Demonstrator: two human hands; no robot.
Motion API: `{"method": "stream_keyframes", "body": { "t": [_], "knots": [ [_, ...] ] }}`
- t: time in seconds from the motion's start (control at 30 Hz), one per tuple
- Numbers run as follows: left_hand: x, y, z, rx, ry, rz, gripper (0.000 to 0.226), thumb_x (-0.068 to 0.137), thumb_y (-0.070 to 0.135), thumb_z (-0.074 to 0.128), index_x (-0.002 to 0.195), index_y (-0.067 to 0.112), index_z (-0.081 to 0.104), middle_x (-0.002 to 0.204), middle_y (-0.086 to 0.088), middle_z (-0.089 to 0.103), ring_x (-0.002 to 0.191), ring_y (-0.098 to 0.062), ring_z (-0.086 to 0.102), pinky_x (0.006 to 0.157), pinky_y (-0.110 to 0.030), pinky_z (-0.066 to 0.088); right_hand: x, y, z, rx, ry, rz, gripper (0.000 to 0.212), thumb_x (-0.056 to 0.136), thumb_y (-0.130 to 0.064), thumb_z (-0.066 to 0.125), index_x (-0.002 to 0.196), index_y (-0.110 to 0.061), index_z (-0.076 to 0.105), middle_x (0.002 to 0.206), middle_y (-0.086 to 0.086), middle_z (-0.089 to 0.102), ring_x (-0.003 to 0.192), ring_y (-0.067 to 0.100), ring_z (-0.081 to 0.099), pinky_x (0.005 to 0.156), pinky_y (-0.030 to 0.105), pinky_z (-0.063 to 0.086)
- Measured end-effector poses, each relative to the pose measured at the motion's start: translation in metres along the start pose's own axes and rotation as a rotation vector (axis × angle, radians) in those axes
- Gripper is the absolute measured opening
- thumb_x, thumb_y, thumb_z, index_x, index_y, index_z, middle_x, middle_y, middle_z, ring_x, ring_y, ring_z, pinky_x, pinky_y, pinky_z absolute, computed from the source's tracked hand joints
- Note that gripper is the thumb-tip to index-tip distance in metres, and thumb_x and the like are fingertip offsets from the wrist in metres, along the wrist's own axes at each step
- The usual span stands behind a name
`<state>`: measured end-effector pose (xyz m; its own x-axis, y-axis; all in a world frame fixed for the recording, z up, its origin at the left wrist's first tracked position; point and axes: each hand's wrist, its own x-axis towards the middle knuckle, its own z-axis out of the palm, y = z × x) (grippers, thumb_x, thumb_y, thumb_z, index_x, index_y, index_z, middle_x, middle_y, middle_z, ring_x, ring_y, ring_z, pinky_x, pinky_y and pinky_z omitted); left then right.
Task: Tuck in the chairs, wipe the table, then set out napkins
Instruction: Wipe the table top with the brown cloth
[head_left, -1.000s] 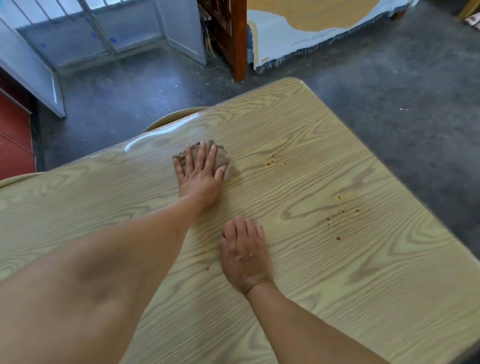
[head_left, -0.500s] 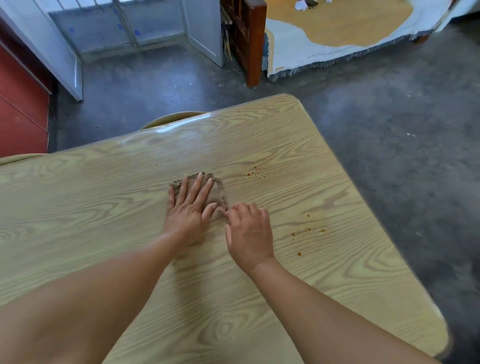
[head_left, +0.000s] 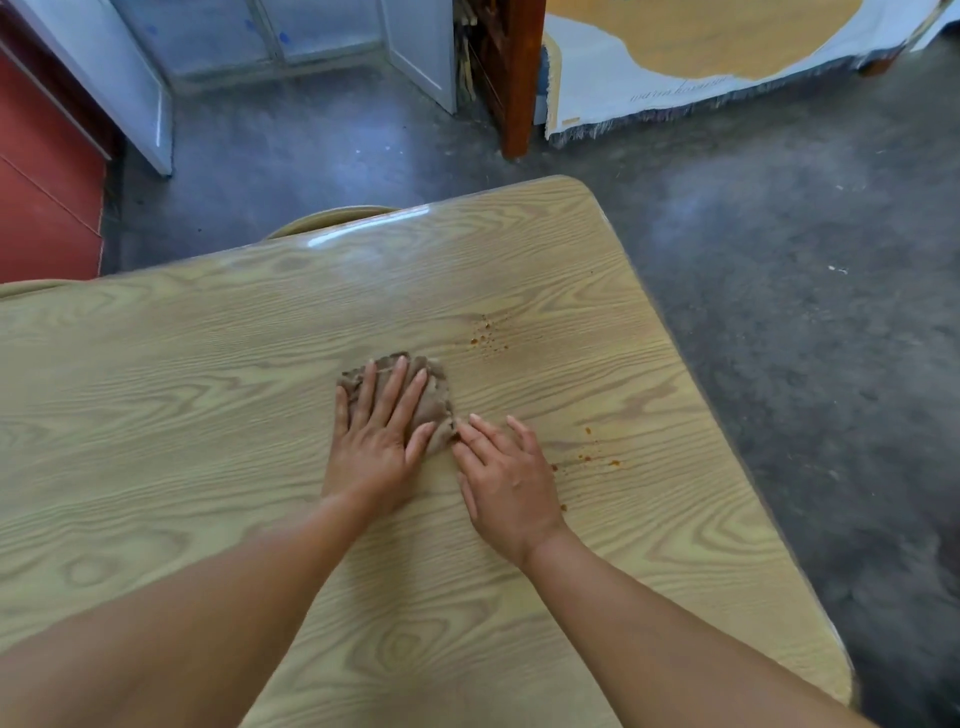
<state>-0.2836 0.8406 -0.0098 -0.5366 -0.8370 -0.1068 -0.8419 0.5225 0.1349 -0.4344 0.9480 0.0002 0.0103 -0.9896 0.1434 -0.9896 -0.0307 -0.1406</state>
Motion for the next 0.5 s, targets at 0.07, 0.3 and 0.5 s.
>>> {"method": "stream_keyframes", "body": {
  "t": [0.07, 0.3, 0.5],
  "knots": [
    [-0.015, -0.004, 0.002, 0.006, 0.009, -0.047, 0.066, 0.094, 0.058, 0.015, 0.155, 0.033, 0.012, 0.163, 0.009, 0.004, 0.151, -0.019, -0.004, 0.120, -0.047, -0.004, 0.003, 0.000, 0.000, 0.006, -0.004, 0.014, 0.037, 0.081, -0.027, 0.058, 0.115, -0.019, 0.070, 0.131, -0.003, 0.063, 0.124, 0.016, 0.056, 0.104, 0.045, 0.030],
    [0.075, 0.044, -0.013, -0.112, -0.024, -0.467, 0.065, 0.099, 0.055, 0.015, 0.155, 0.030, -0.007, 0.162, 0.006, -0.017, 0.148, -0.023, -0.021, 0.117, -0.054, -0.013, 0.022, 0.042, -0.022, 0.083, 0.140, 0.067, 0.026, 0.080, -0.025, 0.056, 0.101, -0.025, 0.071, 0.108, -0.006, 0.069, 0.102, 0.018, 0.062, 0.095, 0.038, 0.035],
    [0.133, 0.098, -0.014, -0.081, -0.100, -0.306, 0.062, 0.100, 0.052, 0.013, 0.154, 0.030, -0.010, 0.161, 0.007, -0.021, 0.147, -0.024, -0.025, 0.115, -0.055, -0.018, 0.011, 0.092, -0.023, 0.012, 0.120, 0.398, 0.044, 0.089, -0.035, 0.038, 0.113, -0.015, 0.068, 0.124, 0.005, 0.064, 0.110, 0.023, 0.061, 0.098, 0.043, 0.043]
  ]
}}
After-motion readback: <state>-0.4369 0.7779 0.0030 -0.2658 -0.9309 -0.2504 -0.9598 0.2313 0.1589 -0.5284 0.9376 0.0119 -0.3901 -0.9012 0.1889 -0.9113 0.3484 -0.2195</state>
